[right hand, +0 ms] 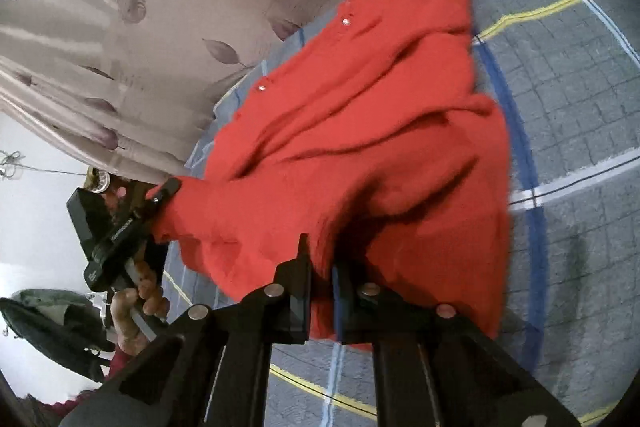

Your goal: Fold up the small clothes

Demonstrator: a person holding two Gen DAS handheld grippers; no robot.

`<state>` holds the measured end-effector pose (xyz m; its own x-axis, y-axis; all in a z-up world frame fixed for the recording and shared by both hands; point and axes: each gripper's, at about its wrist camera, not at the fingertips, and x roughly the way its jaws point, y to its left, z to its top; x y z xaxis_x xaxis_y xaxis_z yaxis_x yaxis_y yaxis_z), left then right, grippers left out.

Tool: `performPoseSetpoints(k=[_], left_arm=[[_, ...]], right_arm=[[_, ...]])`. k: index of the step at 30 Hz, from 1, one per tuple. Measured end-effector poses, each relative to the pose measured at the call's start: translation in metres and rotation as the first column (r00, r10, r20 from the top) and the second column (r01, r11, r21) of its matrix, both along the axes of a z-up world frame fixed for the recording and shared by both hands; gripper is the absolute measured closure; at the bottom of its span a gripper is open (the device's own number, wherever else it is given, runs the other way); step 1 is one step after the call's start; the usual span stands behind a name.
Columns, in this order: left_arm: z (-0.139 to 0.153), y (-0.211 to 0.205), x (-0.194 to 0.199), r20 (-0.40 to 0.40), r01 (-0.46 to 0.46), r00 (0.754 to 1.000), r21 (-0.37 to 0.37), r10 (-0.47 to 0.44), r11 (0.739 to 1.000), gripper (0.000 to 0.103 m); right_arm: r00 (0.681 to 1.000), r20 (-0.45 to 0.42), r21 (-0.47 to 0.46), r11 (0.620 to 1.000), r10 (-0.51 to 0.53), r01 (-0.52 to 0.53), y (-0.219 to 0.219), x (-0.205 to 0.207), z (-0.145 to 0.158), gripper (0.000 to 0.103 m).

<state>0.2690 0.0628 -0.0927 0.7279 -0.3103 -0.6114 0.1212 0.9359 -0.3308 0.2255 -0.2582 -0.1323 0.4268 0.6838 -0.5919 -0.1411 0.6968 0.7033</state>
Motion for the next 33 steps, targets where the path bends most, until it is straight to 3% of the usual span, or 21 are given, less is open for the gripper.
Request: performPoseSetpoints(k=[6,12,21,33], left_arm=[[0.005,0.005,0.005,0.010,-0.008,1.000,-0.030,0.008,1.000,0.097],[0.007,0.007,0.015,0.011,-0.027,1.000,-0.051,0.027,0.998,0.097],[0.009,0.014,0.040,0.006,-0.053,0.999,-0.063,0.053,0.997,0.097],[-0.013,0.014,0.069,-0.034,-0.071,0.997,-0.036,0.070,0.997,0.097]], right_arm=[[0.993,0.113,0.060,0.998,-0.034,0.028,-0.012,0.011,0.044,0.094],[0.989,0.132,0.080,0.995,-0.069,0.059,-0.019,0.038,0.062,0.094],[0.991,0.082,0.118,0.988,-0.109,0.099,-0.025,0.073,0.046,0.094],[0.990,0.018,0.143,0.980,-0.141,0.137,-0.028,0.104,0.018,0.094]])
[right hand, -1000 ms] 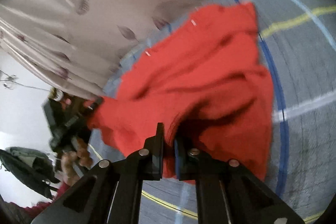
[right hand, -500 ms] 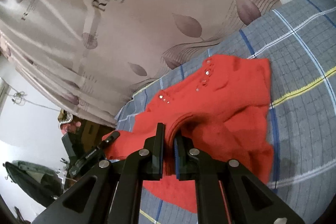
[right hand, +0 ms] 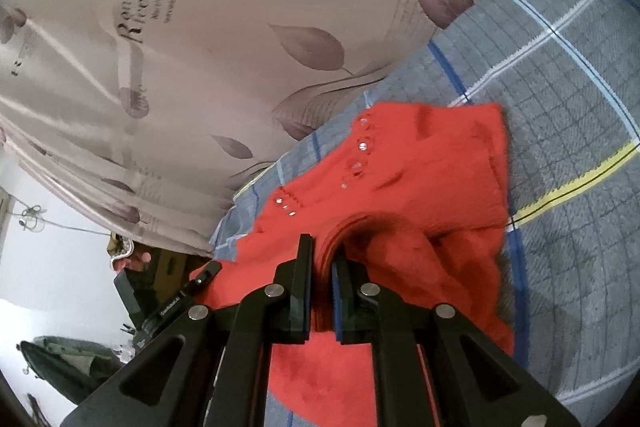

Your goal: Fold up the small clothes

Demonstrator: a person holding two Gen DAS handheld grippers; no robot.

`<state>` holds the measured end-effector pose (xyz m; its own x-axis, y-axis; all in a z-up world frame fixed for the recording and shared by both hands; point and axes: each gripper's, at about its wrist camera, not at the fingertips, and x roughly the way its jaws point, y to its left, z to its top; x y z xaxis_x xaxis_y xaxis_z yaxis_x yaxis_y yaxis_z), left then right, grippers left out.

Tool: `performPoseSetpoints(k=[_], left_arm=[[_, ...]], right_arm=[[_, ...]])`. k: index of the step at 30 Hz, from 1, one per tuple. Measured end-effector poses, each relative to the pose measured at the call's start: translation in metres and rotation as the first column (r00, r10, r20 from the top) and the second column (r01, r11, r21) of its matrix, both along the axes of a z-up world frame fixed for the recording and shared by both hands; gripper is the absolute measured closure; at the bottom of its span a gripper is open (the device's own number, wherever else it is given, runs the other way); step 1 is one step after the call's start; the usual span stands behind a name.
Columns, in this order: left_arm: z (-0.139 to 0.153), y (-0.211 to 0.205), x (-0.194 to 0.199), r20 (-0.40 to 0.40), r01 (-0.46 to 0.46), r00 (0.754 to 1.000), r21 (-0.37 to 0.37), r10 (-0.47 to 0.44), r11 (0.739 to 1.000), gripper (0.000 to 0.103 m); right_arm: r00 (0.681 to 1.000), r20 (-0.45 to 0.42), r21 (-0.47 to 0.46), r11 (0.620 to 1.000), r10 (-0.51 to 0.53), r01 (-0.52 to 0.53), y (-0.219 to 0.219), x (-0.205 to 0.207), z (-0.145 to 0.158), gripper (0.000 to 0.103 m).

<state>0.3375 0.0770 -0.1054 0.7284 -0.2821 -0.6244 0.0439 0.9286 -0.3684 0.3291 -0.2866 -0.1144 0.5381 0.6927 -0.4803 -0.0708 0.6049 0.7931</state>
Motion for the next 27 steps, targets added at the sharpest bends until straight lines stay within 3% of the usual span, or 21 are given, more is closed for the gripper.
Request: performPoseSetpoints(k=[13,19,21,24,26,27], left_arm=[[-0.014,0.000,0.028,-0.058,0.005,0.998,0.026,-0.004,1.000,0.095],[-0.021,0.005,0.039,-0.119,0.006,0.993,-0.020,-0.009,1.000,0.091],[-0.021,0.008,0.043,-0.135,0.001,0.991,-0.043,-0.007,0.999,0.085],[-0.016,0.018,0.051,-0.112,-0.021,0.994,-0.097,0.010,0.995,0.069],[-0.013,0.027,0.055,-0.102,-0.055,0.994,-0.128,0.042,0.990,0.043],[-0.010,0.034,0.056,-0.075,-0.080,0.995,-0.148,0.069,0.986,0.041]], right_arm=[[0.999,-0.032,0.004,1.000,-0.015,0.015,-0.003,0.020,-0.021,0.093],[0.998,-0.026,0.016,0.999,-0.051,0.051,-0.010,0.023,-0.026,0.091],[0.997,-0.028,0.024,0.997,-0.068,0.069,-0.013,0.024,-0.028,0.091],[0.995,-0.031,0.040,0.994,-0.097,0.098,-0.017,0.026,-0.029,0.090],[0.993,-0.033,0.053,0.992,-0.111,0.113,-0.019,0.028,-0.031,0.088],[0.993,-0.031,0.061,0.991,-0.117,0.119,-0.020,0.029,-0.031,0.087]])
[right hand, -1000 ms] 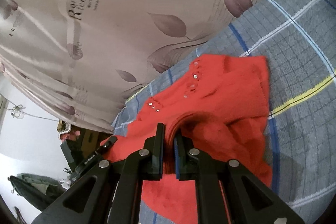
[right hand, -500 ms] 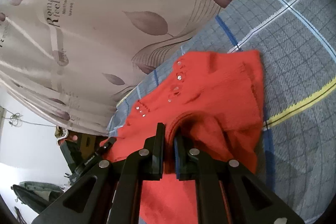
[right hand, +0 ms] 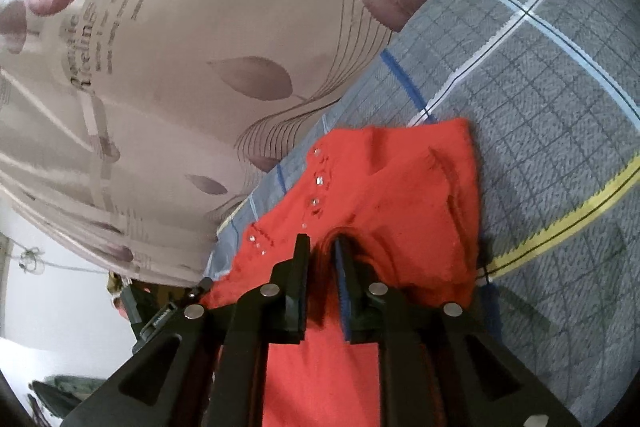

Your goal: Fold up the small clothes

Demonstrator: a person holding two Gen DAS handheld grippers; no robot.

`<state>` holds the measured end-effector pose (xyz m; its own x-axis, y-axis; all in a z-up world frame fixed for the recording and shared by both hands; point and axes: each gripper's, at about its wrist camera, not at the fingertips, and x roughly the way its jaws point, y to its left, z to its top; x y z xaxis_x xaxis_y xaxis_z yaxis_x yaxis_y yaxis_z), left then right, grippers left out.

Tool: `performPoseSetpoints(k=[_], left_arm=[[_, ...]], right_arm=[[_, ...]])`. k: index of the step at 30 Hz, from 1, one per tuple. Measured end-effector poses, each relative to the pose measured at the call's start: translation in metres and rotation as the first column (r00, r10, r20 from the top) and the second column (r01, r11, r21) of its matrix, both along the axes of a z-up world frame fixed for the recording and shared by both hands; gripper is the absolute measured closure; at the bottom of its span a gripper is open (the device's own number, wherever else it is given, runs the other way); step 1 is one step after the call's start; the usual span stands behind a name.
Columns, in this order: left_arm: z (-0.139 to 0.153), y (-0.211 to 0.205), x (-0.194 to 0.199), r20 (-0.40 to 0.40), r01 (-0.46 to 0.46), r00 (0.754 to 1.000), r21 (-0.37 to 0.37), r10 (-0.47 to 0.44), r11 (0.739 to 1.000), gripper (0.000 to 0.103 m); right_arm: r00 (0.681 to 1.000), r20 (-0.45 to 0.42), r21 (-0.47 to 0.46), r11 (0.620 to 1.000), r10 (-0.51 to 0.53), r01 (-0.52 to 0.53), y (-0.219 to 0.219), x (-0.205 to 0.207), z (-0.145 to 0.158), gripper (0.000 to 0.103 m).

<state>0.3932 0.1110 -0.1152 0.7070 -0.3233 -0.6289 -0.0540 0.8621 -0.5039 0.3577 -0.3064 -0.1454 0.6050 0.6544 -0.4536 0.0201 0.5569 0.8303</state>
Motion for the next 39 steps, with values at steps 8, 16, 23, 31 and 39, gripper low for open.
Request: performPoseSetpoints(k=[8,16,23,31,39], left_arm=[[0.006,0.037,-0.006,0.010,-0.082,0.997,-0.046,0.082,0.996,0.035],[-0.023,0.036,-0.060,-0.060,0.009,0.998,0.033,-0.007,0.999,0.035],[-0.040,0.025,-0.104,0.002,0.021,1.000,0.054,-0.021,0.998,0.035],[-0.001,0.010,-0.109,0.177,0.109,0.978,0.000,-0.107,0.994,0.035],[0.013,-0.019,-0.032,0.162,0.244,0.959,-0.052,-0.233,0.968,0.035]], right_arm=[[0.998,0.027,0.076,0.995,-0.064,0.062,-0.023,-0.023,-0.001,0.075],[0.997,0.042,-0.060,0.996,-0.061,0.064,-0.026,-0.087,0.001,0.066],[0.990,0.108,-0.488,0.863,-0.089,0.131,0.001,-0.138,0.013,0.066],[0.981,0.192,-0.516,0.848,-0.023,0.121,0.023,-0.132,0.039,0.066],[0.970,0.177,-0.530,0.846,0.170,-0.051,0.068,-0.023,0.054,0.069]])
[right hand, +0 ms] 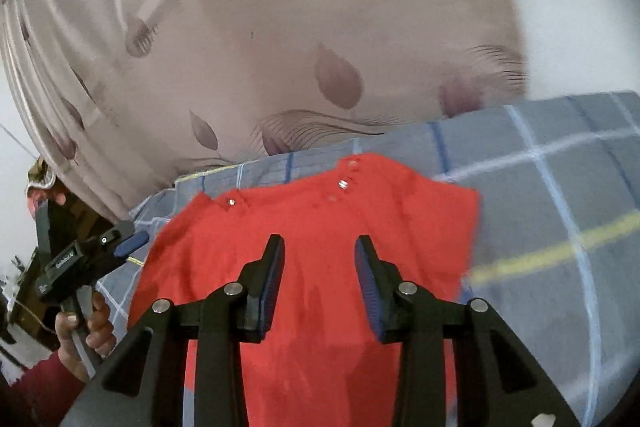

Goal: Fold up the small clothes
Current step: 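Open the right gripper and withdraw it from the folded sweater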

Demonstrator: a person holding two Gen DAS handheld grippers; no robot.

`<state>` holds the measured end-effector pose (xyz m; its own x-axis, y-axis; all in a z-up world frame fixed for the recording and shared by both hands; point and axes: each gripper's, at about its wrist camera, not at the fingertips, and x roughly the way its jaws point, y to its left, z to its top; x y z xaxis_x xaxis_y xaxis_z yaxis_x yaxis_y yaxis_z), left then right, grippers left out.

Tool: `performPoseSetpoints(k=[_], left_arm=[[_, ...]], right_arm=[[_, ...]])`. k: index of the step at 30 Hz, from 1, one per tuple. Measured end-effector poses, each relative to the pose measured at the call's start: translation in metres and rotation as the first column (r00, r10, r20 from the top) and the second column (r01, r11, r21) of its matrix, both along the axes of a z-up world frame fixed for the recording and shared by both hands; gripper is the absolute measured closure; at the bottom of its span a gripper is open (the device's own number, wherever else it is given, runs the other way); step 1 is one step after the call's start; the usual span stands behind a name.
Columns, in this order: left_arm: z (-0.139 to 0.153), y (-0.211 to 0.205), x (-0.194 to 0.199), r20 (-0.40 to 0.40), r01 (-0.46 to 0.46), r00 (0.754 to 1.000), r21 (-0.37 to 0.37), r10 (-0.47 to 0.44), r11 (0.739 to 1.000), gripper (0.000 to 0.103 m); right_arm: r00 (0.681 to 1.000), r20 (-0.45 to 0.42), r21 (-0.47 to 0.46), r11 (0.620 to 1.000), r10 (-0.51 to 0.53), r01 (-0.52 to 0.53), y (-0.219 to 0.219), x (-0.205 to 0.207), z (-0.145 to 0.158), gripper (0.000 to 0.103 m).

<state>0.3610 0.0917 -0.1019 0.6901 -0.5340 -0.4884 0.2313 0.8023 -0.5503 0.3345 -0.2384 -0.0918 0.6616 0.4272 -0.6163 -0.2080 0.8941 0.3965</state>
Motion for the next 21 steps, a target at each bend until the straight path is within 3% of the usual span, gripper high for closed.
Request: performPoseSetpoints(k=[4,6,7,12,14,15,19,21], left_arm=[[-0.025,0.017,0.029,-0.097,-0.076,0.993,-0.018,0.074,0.997,0.035],[-0.037,0.029,0.035,-0.132,-0.119,0.984,-0.008,0.117,0.993,0.035],[-0.043,0.035,0.036,-0.150,-0.150,0.977,0.018,0.151,0.989,0.035],[-0.048,0.059,0.031,-0.174,-0.232,0.959,-0.020,0.225,0.973,0.035],[-0.045,0.066,0.023,-0.163,-0.239,0.960,-0.052,0.228,0.970,0.035],[-0.042,0.070,0.018,-0.154,-0.246,0.960,-0.057,0.234,0.968,0.035],[-0.033,0.077,-0.014,-0.101,-0.269,0.958,0.011,0.269,0.963,0.035],[-0.033,0.079,-0.028,-0.099,-0.254,0.961,0.047,0.258,0.966,0.035]], right_arm=[[0.990,-0.129,-0.069,0.996,-0.060,0.051,-0.006,0.044,-0.032,0.071],[0.983,-0.155,-0.103,0.992,-0.094,0.079,-0.012,0.050,-0.046,0.088],[0.981,-0.149,-0.120,0.987,-0.121,0.104,-0.016,0.050,-0.047,0.103],[0.978,-0.139,-0.093,0.985,-0.154,0.142,-0.025,0.036,-0.042,0.103],[0.982,-0.083,-0.076,0.984,-0.168,0.162,-0.026,0.018,-0.030,0.092],[0.984,-0.048,-0.069,0.984,-0.169,0.166,-0.026,0.006,-0.023,0.092],[0.984,0.005,-0.102,0.979,-0.178,0.178,-0.030,-0.042,-0.012,0.084],[0.982,0.013,-0.167,0.968,-0.190,0.189,-0.031,-0.064,-0.014,0.079]])
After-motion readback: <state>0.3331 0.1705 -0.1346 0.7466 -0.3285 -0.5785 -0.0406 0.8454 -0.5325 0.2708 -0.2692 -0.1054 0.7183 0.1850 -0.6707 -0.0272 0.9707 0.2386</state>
